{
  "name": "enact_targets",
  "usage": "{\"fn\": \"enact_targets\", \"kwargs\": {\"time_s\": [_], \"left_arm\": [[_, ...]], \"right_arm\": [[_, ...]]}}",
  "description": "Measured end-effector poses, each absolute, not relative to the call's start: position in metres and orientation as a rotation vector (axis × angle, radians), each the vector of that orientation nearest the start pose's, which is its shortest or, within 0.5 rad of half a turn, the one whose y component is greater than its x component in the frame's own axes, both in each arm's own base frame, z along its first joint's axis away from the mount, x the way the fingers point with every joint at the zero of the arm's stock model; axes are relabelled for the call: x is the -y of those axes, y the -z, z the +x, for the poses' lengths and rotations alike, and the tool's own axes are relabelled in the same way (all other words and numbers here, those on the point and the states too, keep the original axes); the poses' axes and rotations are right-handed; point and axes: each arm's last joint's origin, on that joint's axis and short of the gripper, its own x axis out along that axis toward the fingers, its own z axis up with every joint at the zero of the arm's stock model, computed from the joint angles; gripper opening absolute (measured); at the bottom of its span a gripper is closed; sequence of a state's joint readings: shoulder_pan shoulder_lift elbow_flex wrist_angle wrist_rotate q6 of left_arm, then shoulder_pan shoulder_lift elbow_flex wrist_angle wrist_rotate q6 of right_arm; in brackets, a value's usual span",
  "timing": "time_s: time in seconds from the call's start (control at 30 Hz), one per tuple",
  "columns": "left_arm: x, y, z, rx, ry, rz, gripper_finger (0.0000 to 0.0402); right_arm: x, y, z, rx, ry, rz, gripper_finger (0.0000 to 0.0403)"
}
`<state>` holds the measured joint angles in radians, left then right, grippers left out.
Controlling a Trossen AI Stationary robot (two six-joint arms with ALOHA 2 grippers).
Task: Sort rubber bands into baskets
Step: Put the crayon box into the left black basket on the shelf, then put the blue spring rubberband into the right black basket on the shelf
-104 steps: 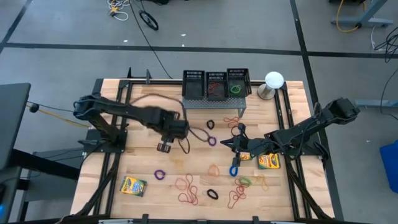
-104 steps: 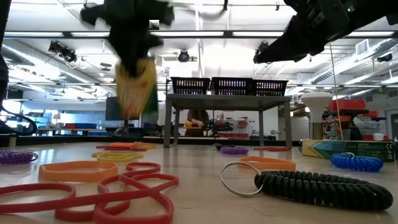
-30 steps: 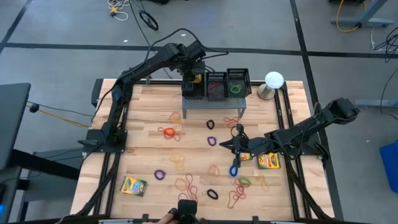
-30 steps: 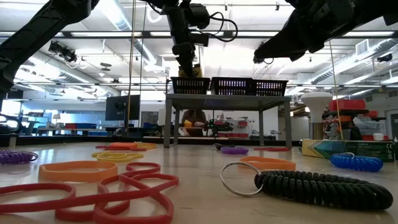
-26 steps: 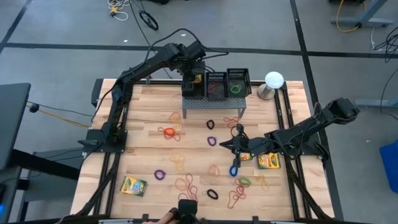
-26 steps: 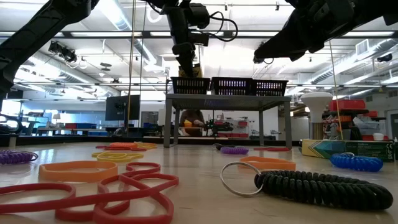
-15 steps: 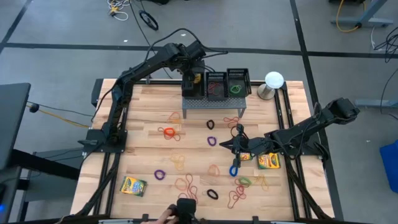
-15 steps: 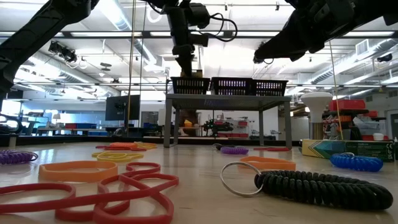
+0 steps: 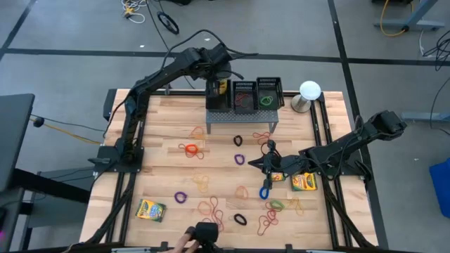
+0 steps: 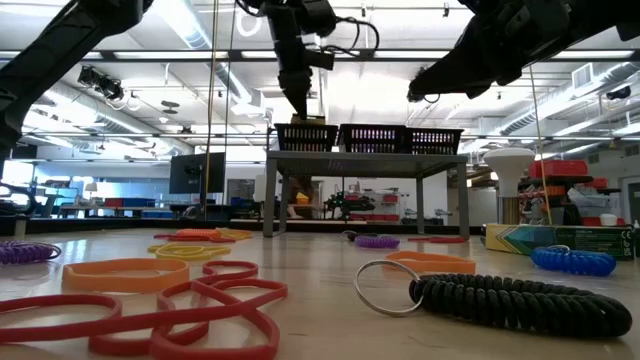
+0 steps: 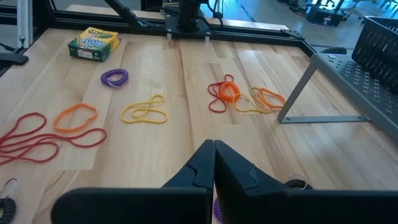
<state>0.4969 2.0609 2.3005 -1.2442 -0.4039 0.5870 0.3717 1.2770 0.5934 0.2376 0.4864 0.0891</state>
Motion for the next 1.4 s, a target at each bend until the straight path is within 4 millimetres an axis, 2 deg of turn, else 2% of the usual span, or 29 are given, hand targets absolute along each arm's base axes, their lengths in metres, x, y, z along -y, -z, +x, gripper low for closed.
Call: {"fn": "enact_targets", "kwargs": {"time_s": [0.2,0.33,0.47,0.57,0.73,0.9,1.07,1.4], "left_arm": [[-0.194,-0.403,0.346,-1.171,-0.535,0.456,0.0228],[-0.171,-0.424,0.329,-1.128,-0.544,0.403,0.0213],[-0.142,-0.438,0.316,-1.030,-0.334,0.216,0.0175],[-0.123,-0.435,0.316,-0.987,-0.202,0.137,0.0136],[-0.095,-0.403,0.321,-1.026,-0.211,0.153,0.0077],[-0.070,-0.355,0.313,-0.966,-0.201,0.128,0.0044],[-0.044,-0.311,0.289,-0.755,-0.193,0.089,0.0031],[0.002,-0.234,0.237,-0.282,-0.121,0.013,0.0030]], "right_arm": [[-0.080,-0.208,0.243,-0.400,0.131,-0.098,0.0009],[-0.080,-0.208,0.243,-0.400,0.131,-0.098,0.0009],[-0.080,-0.208,0.243,-0.400,0.136,-0.091,0.0009],[-0.080,-0.208,0.243,-0.397,0.155,-0.095,0.0009],[-0.078,-0.208,0.243,-0.388,0.222,-0.109,0.0009],[-0.078,-0.208,0.243,-0.386,0.223,-0.108,0.0009],[-0.078,-0.209,0.243,-0.379,0.223,-0.103,0.0009],[-0.078,-0.209,0.243,-0.381,0.214,-0.104,0.0009]]}}
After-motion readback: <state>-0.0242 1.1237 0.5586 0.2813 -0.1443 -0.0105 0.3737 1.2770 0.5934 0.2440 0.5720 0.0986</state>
